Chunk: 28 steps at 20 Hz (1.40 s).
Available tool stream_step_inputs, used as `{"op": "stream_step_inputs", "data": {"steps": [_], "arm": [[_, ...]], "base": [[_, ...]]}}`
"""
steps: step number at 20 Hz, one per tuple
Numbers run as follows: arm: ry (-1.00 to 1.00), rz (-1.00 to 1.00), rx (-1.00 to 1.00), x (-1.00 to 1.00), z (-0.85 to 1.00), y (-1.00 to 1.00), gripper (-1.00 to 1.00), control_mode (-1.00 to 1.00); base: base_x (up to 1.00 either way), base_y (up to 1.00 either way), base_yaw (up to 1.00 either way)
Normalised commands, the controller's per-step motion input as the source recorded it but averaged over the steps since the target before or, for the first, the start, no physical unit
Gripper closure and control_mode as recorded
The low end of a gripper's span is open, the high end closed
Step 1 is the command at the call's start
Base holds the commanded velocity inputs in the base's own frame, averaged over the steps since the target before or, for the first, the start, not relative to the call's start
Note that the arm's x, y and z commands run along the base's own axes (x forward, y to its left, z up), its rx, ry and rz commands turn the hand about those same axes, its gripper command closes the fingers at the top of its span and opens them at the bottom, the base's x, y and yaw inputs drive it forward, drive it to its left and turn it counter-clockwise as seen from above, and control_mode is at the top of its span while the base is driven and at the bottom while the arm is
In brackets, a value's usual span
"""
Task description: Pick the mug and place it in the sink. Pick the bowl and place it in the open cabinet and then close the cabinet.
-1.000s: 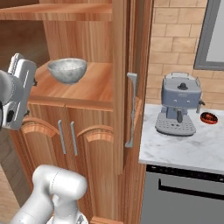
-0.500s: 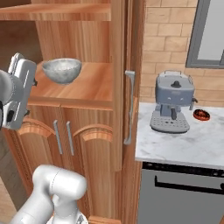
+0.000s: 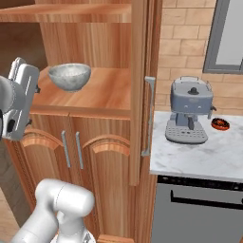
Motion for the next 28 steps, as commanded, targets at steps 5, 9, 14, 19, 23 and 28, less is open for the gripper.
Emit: {"op": "stream_step_inputs", "data": {"steps": [5, 9, 14, 19, 23, 28], "arm": [[0.00, 0.00, 0.00, 0.00, 0.00, 0.00, -1.00, 1.00], [0.00, 0.00, 0.00, 0.00, 0.00, 0.00, -1.00, 1.00], [0.00, 0.00, 0.00, 0.00, 0.00, 0.00, -1.00, 1.00], [0.00, 0.00, 0.00, 0.00, 0.00, 0.00, -1.00, 1.00], [0.00, 0.00, 0.00, 0.00, 0.00, 0.00, -1.00, 1.00], [0.00, 0.01, 0.00, -0.01, 0.00, 0.00, -1.00, -1.00]], "base": [[-0.02, 0.00, 0.00], [-0.04, -0.02, 0.04], [-0.07, 0.00, 0.11], [0.00, 0.00, 0.11], [0.00, 0.00, 0.08], [-0.01, 0.00, 0.05]]}}
